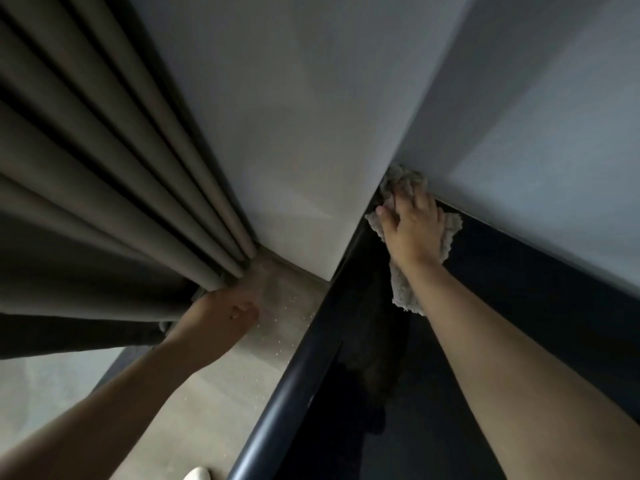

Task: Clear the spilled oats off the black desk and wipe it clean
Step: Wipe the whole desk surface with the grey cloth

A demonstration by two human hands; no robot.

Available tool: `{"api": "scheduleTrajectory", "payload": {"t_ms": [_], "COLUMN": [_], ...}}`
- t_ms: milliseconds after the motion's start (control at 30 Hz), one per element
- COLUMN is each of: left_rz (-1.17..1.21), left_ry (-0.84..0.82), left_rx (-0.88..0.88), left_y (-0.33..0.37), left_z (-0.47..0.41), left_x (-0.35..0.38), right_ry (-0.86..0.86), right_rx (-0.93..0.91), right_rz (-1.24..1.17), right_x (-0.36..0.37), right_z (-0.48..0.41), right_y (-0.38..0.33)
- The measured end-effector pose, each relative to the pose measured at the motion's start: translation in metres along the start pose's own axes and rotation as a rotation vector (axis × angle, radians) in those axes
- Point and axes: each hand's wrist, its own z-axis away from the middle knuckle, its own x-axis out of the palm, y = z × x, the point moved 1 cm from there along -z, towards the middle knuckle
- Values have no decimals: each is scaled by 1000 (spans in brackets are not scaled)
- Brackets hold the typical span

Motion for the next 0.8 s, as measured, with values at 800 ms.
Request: {"api": "scheduleTrajectory", "payload": {"t_ms": [800], "left_rz": [-163], "left_ry": [6], "left_rx": [128], "left_y": [-121], "left_z": [93], "left_x": [-27], "right_ry": [69], "right_rx": [-138], "right_rz": [-144], "right_x": [29], "right_z": [294], "right_y": [-112]}}
